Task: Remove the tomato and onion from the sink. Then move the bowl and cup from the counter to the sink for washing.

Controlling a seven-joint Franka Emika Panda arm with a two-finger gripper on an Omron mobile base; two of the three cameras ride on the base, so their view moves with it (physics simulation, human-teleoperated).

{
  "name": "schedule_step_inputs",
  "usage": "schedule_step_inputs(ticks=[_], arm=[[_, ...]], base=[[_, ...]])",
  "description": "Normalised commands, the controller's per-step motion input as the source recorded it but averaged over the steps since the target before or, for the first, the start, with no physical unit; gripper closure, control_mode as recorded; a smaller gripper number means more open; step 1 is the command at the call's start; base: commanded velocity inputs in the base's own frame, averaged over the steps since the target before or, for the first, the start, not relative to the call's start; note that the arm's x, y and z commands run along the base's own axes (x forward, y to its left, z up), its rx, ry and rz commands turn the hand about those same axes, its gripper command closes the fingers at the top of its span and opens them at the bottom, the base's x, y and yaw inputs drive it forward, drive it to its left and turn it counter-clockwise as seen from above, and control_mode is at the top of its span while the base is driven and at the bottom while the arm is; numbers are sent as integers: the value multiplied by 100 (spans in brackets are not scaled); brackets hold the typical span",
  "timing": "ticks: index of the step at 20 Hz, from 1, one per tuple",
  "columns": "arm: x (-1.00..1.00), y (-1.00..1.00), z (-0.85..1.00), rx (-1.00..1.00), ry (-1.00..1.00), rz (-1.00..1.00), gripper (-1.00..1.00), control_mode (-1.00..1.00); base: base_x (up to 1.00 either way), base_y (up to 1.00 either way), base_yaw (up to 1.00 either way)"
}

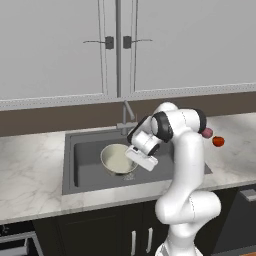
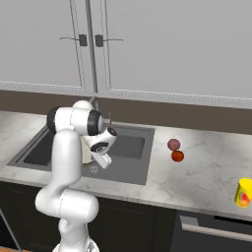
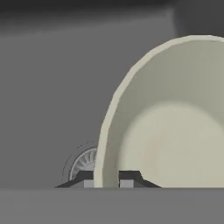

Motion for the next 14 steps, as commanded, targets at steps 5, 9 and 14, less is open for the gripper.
schedule_step_inputs(ticks=[5,9,14], arm=[[16,20,-15,0,0,1,100,-100],[7,19,-5,0,0,8,100,-100],[1,16,0,0,0,13,100,-100]], base=[[0,0,0],[0,0,0],[0,0,0]])
